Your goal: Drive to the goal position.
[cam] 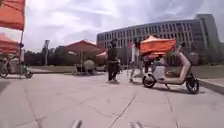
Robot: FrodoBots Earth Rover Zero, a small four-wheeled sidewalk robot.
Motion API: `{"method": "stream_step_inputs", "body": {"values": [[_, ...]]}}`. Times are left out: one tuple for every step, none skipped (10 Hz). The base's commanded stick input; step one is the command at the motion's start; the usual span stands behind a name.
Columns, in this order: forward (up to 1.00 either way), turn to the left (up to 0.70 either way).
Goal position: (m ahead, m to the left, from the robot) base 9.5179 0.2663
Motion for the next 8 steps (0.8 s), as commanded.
{"method": "stream_step_inputs", "body": {"values": [[0.85, -0.01], [0.85, -0.01], [0.85, -0.01], [0.85, -0.01], [0.85, -0.01], [0.85, -0.01], [0.85, -0.01], [0.85, -0.01]]}}
